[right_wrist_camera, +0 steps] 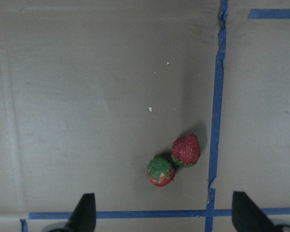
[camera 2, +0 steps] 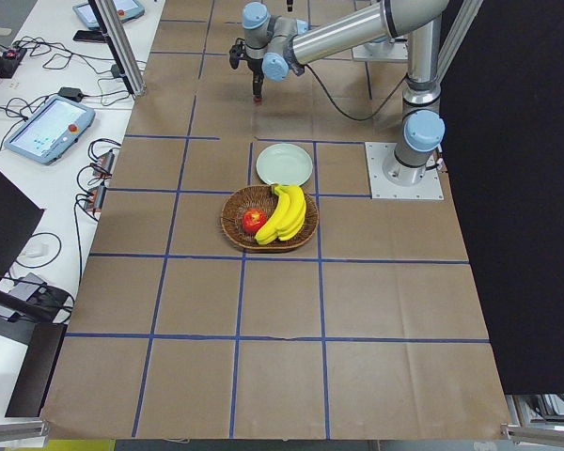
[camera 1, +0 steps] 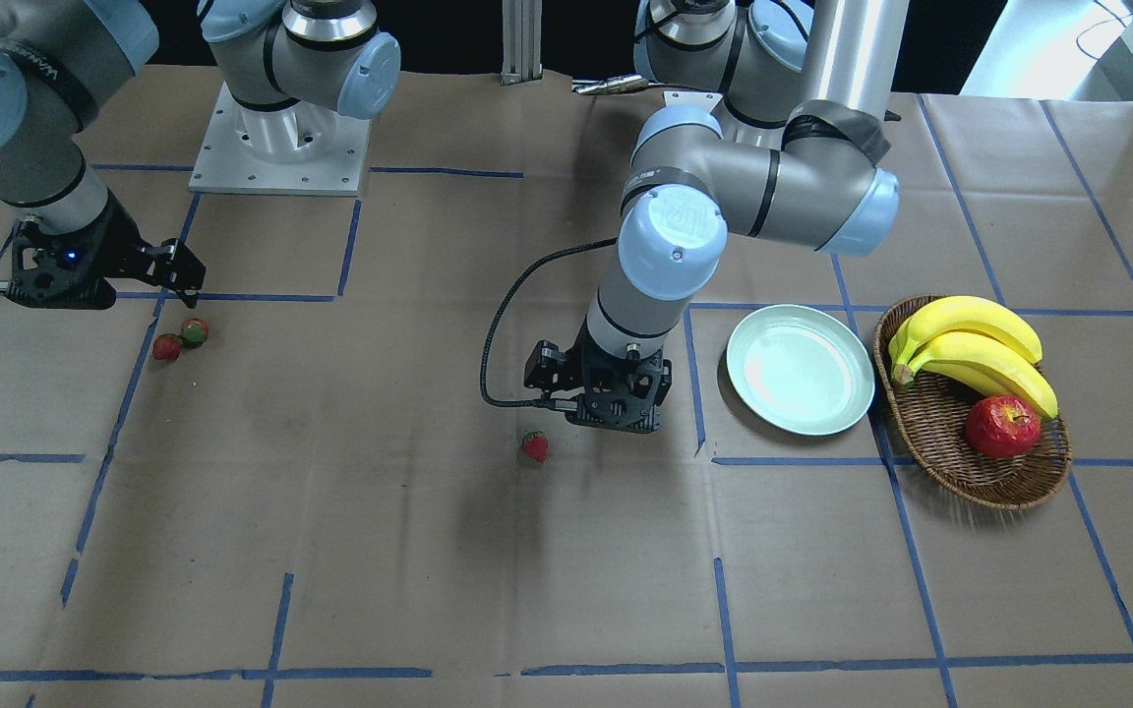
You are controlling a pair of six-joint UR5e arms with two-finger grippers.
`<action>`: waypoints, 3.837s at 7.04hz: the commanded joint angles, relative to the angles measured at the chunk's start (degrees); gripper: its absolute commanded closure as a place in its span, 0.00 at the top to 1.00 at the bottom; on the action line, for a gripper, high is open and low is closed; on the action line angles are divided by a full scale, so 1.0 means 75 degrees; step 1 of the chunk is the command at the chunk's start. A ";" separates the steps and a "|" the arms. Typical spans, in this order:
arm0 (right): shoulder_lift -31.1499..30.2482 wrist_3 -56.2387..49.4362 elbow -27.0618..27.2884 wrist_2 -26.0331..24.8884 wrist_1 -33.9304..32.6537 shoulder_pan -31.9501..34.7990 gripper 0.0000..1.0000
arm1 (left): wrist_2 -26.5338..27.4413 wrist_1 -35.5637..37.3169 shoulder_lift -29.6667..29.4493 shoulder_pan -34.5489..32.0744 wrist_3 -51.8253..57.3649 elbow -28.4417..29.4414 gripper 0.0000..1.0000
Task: Collect all strawberries into plate
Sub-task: 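Reach the left gripper toward the center strawberry while the right moves to the pair, then grasp the center strawberry with the left gripper while the right grasps one of the pair, then carry the strawberry onto the green plate and release it while the right lifts its strawberry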
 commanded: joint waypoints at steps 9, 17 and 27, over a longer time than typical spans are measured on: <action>0.1335 -0.0056 0.0863 0.0000 -0.1302 -0.0079 0.97 | 0.0054 0.0716 -0.1521 -0.0476 -0.0272 0.0507 0.40; 0.1453 -0.0033 0.0827 -0.0011 -0.1372 -0.0079 0.31 | 0.2093 -0.0445 0.0597 0.0457 0.2043 -0.0309 0.00; 0.2127 0.2721 -0.2648 0.0420 0.0527 0.3521 0.04 | 0.2141 0.1630 0.1924 0.3790 0.5587 -0.3806 0.85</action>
